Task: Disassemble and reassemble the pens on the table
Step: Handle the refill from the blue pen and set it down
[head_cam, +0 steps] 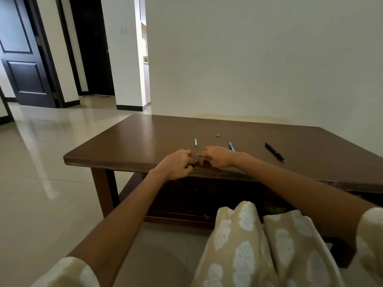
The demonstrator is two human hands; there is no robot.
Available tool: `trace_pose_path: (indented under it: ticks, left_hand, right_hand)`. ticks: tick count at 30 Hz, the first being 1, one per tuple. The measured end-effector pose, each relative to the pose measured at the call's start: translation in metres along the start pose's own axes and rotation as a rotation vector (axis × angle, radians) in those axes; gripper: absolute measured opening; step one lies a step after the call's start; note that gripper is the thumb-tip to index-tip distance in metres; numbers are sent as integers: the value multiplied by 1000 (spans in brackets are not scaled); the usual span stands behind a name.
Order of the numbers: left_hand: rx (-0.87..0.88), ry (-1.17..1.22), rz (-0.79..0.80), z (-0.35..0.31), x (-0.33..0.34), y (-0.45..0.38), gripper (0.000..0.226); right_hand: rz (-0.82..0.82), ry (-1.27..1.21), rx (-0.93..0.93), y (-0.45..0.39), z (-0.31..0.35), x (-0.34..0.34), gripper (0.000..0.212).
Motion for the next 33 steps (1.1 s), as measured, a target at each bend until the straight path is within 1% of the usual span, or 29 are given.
trace_pose_path:
  ticks: [1, 4, 6, 8, 11, 15, 19, 22, 24, 26, 33]
  left_hand:
    - [-6, 4, 1, 0, 0, 1, 34]
    - [-29, 48, -2, 1, 2, 5, 34]
    - [-51, 61, -22, 3, 3, 8, 37]
    - [-69, 46, -58, 4, 6, 10, 42]
    - [-96, -14, -145, -1, 6, 12, 45]
    - [-142, -77, -251, -9, 10, 17, 48]
    - [-175, -64, -341, -14, 15, 24, 49]
    - [-209, -71, -415, -20, 14, 27, 44]
    - [-227, -63, -460, -24, 12, 28, 39]
    - [-230, -54, -489, -28, 12, 28, 35]
    - [-236, -33, -570, -33, 9, 30, 26]
  right_hand:
    - [16, 13, 6, 0, 1, 1, 49]
    - [63, 45, 5, -1, 6, 2, 44]
    - [69, 59, -1, 0, 6, 4, 46]
    - [63, 63, -13, 5, 4, 6, 48]
    - [23, 27, -52, 14, 2, 10, 45]
    - [2, -60, -95, 27, 0, 18, 45]
    - [-10, -176, -115, 37, -4, 21, 43]
    - [-76, -292, -117, 43, -8, 21, 48]
    - [-108, -408, -98, 46, -10, 22, 57]
    - [-103, -509, -62, 47, -13, 24, 60]
    - [-96, -631, -4, 45, -18, 23, 53]
Point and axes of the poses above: each hand's wrist, its own y-axis away from the middle knuckle, its own x-axis out of the palm, z = x × y, the point moved 6 cm from there along -y, towards the middle knuckle, and after that the axes turned 14 degrees about -y, right-handed, at the moved point
